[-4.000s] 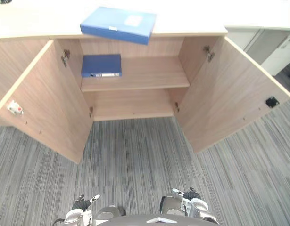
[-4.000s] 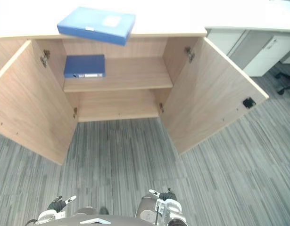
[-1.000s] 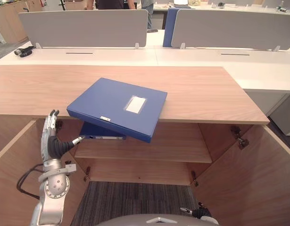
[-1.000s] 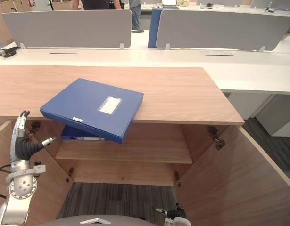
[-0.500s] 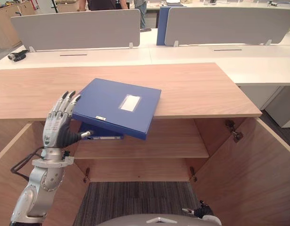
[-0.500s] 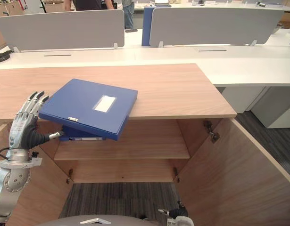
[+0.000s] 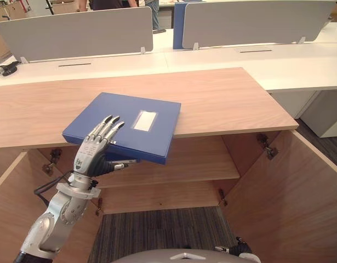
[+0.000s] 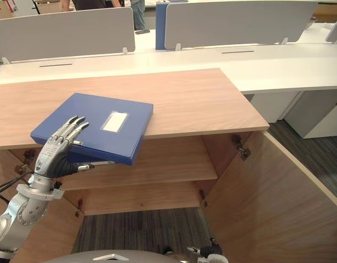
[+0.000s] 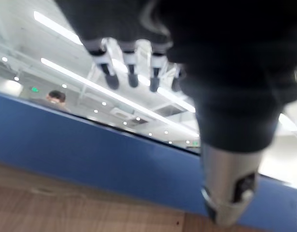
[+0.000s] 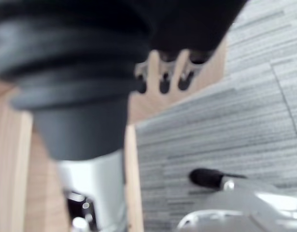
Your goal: Walk over to the cabinet, pick up the folder, carry it to the office cabinet, place the folder inside the office cabinet, then close the office cabinet door
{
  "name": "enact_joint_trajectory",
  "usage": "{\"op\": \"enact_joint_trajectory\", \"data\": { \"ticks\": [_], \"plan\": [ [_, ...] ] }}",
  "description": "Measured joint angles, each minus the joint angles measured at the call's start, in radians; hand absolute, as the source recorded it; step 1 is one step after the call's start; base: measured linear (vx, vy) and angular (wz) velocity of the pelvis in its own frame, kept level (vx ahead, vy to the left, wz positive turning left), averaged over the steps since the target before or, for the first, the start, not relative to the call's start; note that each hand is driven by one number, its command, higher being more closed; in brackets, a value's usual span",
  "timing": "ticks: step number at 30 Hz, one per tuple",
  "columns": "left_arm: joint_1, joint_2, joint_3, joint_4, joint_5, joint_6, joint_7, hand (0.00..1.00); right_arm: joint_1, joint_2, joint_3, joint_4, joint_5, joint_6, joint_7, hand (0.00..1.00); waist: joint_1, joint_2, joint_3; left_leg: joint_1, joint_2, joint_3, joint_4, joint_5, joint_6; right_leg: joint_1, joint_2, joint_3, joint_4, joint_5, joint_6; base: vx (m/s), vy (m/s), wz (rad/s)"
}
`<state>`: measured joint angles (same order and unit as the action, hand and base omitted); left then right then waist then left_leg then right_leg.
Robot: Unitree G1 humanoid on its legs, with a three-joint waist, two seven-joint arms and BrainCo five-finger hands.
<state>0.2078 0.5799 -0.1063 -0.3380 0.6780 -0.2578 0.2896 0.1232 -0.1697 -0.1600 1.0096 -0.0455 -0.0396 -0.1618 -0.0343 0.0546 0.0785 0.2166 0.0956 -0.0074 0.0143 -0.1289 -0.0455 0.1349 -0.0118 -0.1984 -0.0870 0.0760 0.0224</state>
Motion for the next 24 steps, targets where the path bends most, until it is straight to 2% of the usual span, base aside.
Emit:
{"op": "enact_joint_trajectory", "data": {
  "ticks": [11,13,18,24],
  "plan": [
    [0.0,-0.014,-0.056,0.015,0.028,0.002,-0.007,0.0,-0.012,0.0,0.0,0.028,0.0,0.004,-0.001,0.0,-0.009,0.001,0.001,0.005,0.0,0.008,0.0,-0.003,-0.001,0.0,0.0,0.009,0.0,0.0,0.001,0.0,0.009,-0.02],
    [0.0,-0.025,-0.056,0.04,0.063,0.012,0.005,0.0,-0.012,0.0,0.0,0.028,0.0,0.004,-0.001,0.0,-0.011,0.001,0.001,0.005,0.0,0.009,0.0,-0.004,-0.001,0.0,0.0,0.009,-0.001,0.0,0.001,0.0,0.0,0.0],
    [-0.001,-0.133,-0.053,0.094,0.18,0.087,0.072,0.0,-0.01,0.0,-0.001,0.028,0.0,0.004,-0.003,0.0,-0.015,0.001,0.001,0.005,0.001,0.014,0.001,-0.008,-0.003,-0.002,0.001,0.015,-0.001,0.0,0.001,0.0,0.01,-0.02],
    [-0.026,-0.191,-0.052,0.126,0.256,0.126,0.1,0.0,-0.01,0.002,-0.003,0.028,0.001,0.004,-0.003,0.0,-0.02,0.001,0.001,0.005,0.001,0.018,0.0,-0.009,-0.003,-0.005,0.001,0.018,0.0,-0.001,0.002,0.0,0.005,-0.01]
  ]
}}
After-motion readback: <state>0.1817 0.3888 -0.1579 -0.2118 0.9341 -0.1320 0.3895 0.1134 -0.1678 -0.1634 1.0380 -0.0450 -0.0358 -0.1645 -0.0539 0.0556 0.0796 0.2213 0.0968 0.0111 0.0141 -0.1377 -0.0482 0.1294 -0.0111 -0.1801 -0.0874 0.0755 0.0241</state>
